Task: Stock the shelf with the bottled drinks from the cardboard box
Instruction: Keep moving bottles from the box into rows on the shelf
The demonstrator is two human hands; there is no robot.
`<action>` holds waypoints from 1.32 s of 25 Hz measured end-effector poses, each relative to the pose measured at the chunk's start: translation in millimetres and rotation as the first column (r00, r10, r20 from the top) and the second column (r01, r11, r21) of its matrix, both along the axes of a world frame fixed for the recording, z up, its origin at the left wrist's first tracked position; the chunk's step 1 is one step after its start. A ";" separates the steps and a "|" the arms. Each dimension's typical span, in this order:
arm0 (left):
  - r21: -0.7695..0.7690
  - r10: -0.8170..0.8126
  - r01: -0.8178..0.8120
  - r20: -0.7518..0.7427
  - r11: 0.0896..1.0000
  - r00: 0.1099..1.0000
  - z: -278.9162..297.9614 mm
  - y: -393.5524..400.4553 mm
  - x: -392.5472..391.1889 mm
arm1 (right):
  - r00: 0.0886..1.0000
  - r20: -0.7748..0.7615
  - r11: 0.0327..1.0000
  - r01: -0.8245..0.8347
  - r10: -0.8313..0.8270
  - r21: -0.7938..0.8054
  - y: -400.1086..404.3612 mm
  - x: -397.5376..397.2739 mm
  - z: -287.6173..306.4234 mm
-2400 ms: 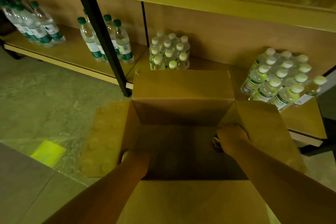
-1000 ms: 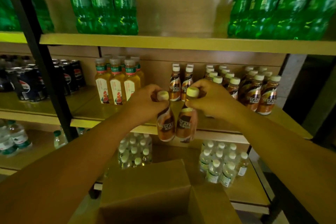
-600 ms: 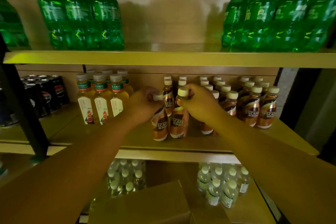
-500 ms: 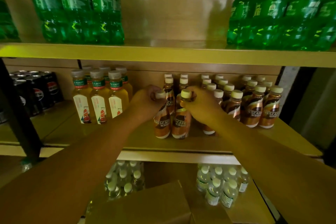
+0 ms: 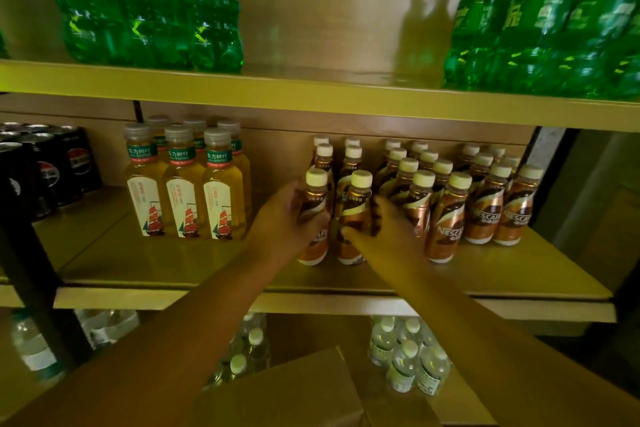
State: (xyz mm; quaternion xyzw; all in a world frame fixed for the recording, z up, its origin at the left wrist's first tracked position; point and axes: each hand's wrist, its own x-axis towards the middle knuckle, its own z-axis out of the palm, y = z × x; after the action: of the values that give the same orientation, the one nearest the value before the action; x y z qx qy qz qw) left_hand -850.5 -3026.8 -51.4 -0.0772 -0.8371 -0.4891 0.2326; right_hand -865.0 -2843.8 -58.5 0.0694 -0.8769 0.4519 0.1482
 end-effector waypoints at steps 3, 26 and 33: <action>-0.040 0.046 -0.041 0.118 0.998 0.992 -24.5 4.5 14.2 | 0.996 0.065 0.995 0.059 -0.064 0.081 -4.7 6.5 -19.1; -0.076 0.127 -0.111 0.248 0.991 0.961 -32.0 23.9 -49.3 | 0.993 0.048 0.963 0.093 -0.109 0.253 -8.7 -47.5 -24.6; -0.073 0.110 -0.095 0.258 0.993 0.960 -32.7 25.5 -59.8 | 0.987 0.109 0.956 0.084 -0.119 0.282 -5.9 -63.8 -25.6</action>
State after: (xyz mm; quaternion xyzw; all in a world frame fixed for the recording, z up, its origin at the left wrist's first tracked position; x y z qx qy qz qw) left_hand -910.3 -3001.3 -84.1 0.0245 -0.8775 -0.4571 0.1427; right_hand -928.7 -2849.7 -84.1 0.0158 -0.9413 0.3204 0.1051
